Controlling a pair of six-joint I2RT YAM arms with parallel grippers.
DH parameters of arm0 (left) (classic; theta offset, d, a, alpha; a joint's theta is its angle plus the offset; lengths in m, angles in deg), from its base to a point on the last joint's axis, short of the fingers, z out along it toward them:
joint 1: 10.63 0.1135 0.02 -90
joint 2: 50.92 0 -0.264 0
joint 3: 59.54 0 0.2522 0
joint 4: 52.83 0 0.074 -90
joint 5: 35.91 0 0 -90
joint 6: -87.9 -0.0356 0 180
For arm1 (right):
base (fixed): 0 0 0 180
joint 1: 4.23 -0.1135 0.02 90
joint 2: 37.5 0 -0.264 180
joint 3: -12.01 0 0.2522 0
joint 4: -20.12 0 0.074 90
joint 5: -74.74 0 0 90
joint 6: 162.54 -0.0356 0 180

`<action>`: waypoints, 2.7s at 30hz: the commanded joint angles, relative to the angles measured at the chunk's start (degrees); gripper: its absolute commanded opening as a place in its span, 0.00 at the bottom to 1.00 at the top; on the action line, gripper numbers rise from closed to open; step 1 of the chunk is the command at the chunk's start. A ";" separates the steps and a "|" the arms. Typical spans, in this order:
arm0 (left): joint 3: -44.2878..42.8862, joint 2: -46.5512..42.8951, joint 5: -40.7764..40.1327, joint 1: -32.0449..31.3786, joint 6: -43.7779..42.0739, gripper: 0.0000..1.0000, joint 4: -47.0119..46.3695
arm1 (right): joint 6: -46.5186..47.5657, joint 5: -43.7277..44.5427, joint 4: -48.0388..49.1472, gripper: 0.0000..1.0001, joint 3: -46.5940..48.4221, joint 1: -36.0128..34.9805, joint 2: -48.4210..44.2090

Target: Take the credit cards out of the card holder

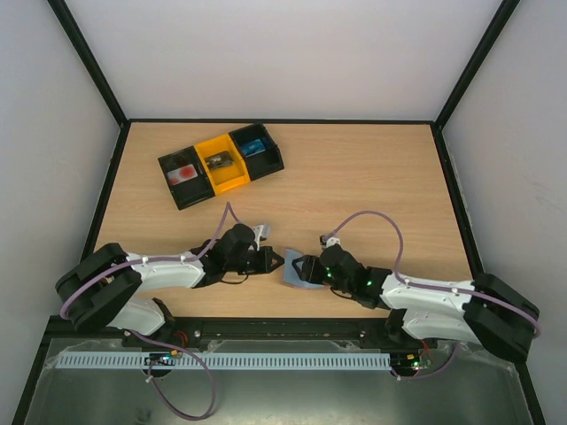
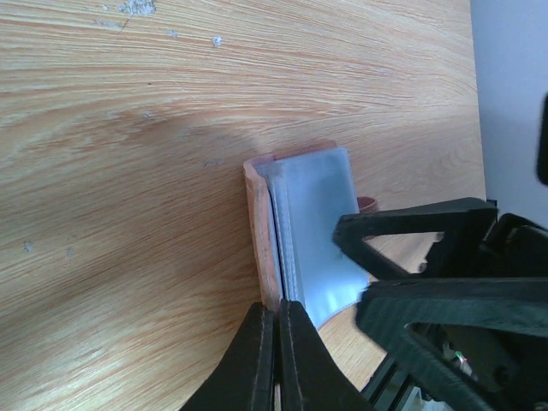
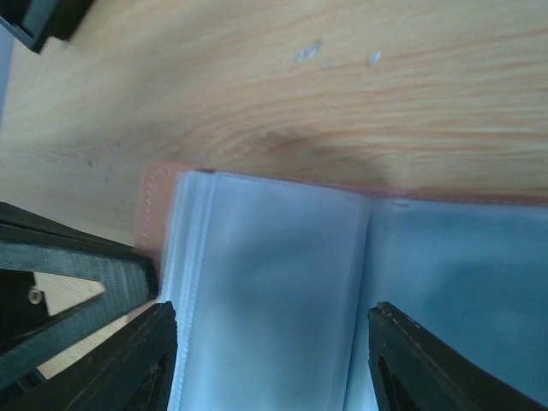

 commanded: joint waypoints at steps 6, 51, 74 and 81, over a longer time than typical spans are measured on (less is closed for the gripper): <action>0.42 -0.85 -0.60 -0.53 0.42 0.03 -1.15 | -0.34 -4.72 9.44 0.67 0.39 -0.81 8.95; 0.87 -1.88 -1.92 -0.58 -0.36 0.03 0.69 | 0.06 12.54 -11.44 0.26 0.42 -0.82 -1.17; 0.46 -3.37 -5.91 -0.61 0.19 0.23 4.49 | 5.37 3.93 -5.99 0.31 1.92 -0.85 -6.87; -0.51 -6.27 -10.54 -0.64 0.22 0.50 9.94 | 6.04 1.33 1.76 0.24 0.96 -0.82 1.44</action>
